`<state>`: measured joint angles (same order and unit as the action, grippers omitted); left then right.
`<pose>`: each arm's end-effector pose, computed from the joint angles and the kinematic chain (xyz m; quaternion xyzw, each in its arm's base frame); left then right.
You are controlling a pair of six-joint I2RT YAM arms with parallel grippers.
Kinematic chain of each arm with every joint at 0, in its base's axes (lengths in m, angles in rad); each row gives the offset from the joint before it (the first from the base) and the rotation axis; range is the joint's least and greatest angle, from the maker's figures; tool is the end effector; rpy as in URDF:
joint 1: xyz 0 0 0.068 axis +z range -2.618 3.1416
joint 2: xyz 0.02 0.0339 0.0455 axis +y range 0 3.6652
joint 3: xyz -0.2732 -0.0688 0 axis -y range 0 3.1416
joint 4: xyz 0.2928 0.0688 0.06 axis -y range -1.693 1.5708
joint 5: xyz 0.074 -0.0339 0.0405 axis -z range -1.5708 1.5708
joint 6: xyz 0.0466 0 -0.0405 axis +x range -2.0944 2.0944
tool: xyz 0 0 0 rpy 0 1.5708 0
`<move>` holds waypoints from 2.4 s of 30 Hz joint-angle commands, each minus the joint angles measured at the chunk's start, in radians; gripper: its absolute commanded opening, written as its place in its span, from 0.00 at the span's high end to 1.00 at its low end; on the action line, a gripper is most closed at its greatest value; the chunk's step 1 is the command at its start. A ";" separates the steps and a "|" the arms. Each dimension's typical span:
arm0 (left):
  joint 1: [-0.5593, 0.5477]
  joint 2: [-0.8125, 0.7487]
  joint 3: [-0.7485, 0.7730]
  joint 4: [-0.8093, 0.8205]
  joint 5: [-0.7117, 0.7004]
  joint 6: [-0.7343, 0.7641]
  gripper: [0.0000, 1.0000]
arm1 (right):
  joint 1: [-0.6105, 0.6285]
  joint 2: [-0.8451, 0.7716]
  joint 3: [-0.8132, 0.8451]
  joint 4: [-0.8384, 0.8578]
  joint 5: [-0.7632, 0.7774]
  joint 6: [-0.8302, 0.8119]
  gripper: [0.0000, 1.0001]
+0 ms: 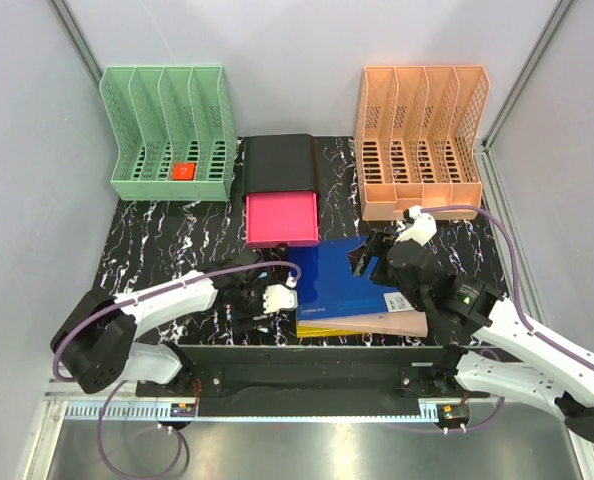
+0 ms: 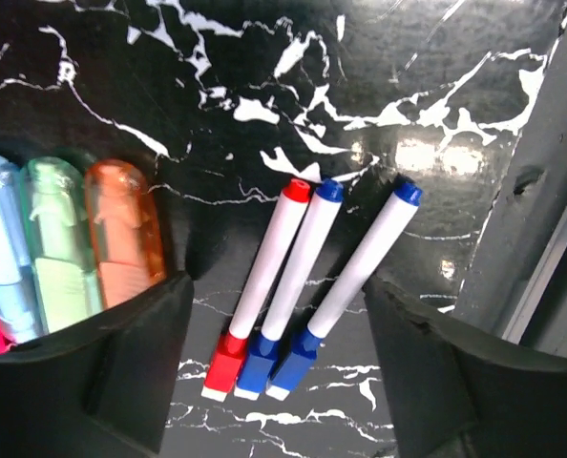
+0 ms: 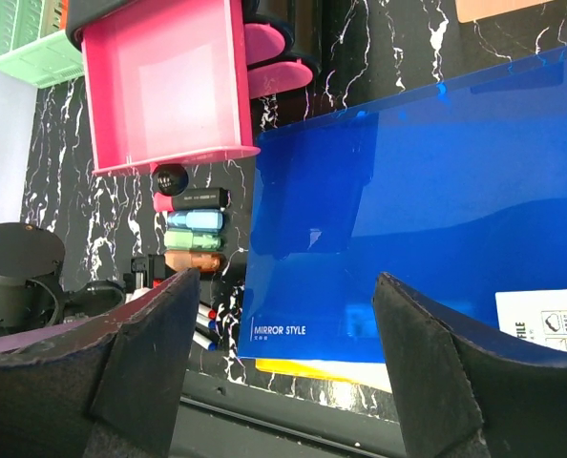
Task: Organize the desk
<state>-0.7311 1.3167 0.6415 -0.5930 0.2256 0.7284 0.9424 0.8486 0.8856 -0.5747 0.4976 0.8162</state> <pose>0.1814 -0.1767 0.1278 0.6675 0.7208 -0.1115 0.1496 0.1523 0.1718 0.3304 0.0682 0.8487 0.2322 0.4702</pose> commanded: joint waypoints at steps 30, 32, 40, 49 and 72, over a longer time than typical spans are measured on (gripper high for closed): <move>-0.083 -0.146 0.127 -0.109 -0.144 -0.113 0.91 | -0.001 -0.037 -0.014 -0.014 0.035 0.001 0.20; -0.083 -0.169 0.171 -0.142 -0.152 -0.109 0.91 | -0.002 -0.036 -0.013 -0.014 0.035 0.000 0.20; -0.083 -0.194 0.303 -0.226 -0.233 -0.073 0.92 | -0.002 -0.032 -0.010 -0.014 0.036 -0.003 0.20; -0.082 -0.178 0.429 -0.238 -0.313 -0.035 0.94 | -0.002 -0.043 -0.001 -0.033 0.039 0.000 0.21; 0.007 0.127 0.724 -0.037 -0.310 0.209 0.97 | -0.002 -0.077 -0.011 -0.048 0.094 0.021 0.21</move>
<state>-0.7418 1.3930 1.2835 -0.7078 -0.0902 0.8810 0.9424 0.7925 0.8707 -0.6270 0.5358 0.8169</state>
